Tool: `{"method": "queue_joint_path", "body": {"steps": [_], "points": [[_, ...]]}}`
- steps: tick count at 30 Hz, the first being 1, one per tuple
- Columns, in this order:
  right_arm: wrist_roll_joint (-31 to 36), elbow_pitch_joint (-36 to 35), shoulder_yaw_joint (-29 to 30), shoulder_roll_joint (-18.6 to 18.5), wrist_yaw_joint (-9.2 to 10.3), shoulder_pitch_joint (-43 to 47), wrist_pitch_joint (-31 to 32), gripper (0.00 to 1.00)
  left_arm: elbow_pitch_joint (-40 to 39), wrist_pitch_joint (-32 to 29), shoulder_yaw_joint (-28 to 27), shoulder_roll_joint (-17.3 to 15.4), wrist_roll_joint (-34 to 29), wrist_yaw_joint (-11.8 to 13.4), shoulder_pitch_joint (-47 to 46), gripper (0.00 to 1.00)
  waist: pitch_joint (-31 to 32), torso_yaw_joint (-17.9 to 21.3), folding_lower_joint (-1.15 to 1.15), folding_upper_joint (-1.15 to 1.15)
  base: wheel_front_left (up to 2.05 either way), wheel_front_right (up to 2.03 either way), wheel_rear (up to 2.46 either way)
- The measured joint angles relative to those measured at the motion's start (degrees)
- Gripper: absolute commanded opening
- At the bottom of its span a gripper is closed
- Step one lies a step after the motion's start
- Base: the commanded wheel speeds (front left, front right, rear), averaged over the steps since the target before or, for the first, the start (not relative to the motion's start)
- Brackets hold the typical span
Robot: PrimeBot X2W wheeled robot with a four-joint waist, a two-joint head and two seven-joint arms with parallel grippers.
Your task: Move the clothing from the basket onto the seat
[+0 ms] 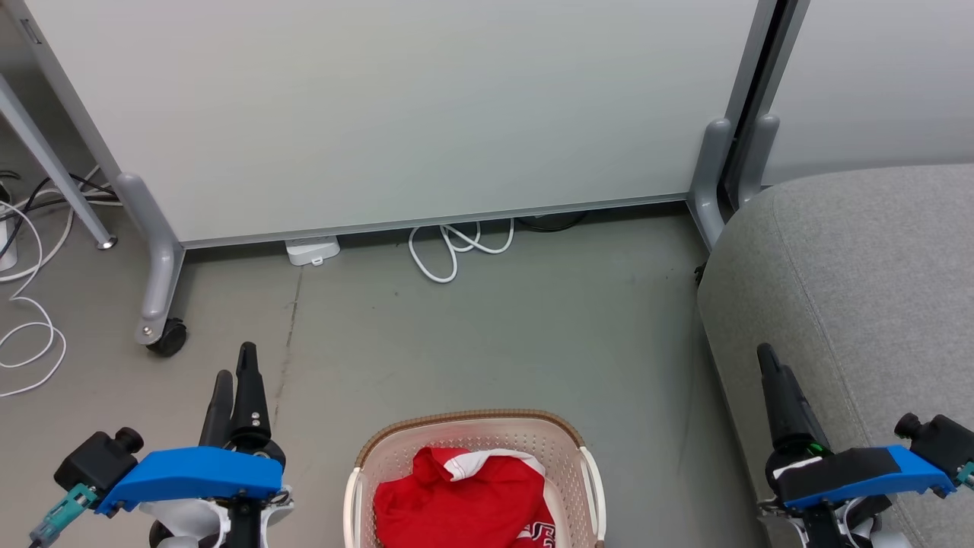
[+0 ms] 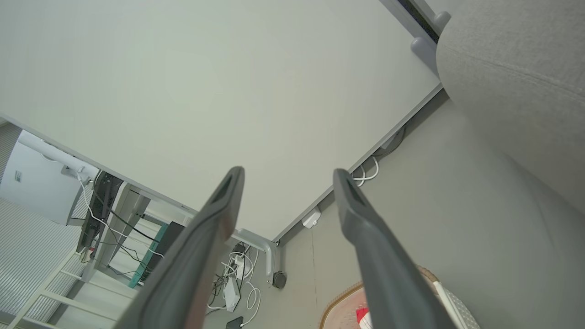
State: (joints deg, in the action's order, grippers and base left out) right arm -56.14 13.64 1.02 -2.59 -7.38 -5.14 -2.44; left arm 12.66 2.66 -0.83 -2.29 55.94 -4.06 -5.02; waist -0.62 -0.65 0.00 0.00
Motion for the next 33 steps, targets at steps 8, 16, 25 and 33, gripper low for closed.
{"method": "queue_joint_path", "body": {"steps": [8,16,25,33], "points": [[7.1,0.9,-0.8,0.0,-0.01,-0.3,-1.6,1.00,0.8,1.6,1.8,0.0,-8.4,0.6,-0.5,1.00,0.0,-0.3,0.00,0.00,0.00,0.00,0.00],[13.6,2.2,-1.5,0.0,-0.01,-0.7,-3.3,1.00,1.6,3.1,3.3,-0.1,-16.0,1.0,-0.8,1.00,0.0,-0.3,0.00,0.00,0.00,0.00,0.00],[19.6,3.3,-1.9,0.0,-0.01,-1.3,-4.7,1.00,2.5,4.6,4.7,-0.2,-22.5,1.1,-1.3,1.00,-0.1,-0.6,0.00,0.00,0.00,0.00,0.00],[24.7,4.2,-2.3,0.0,-0.02,-1.6,-6.0,1.00,3.3,5.8,5.4,-0.3,-27.3,1.2,-1.6,1.00,-0.1,-0.8,0.00,0.00,0.00,0.00,0.00]]}}
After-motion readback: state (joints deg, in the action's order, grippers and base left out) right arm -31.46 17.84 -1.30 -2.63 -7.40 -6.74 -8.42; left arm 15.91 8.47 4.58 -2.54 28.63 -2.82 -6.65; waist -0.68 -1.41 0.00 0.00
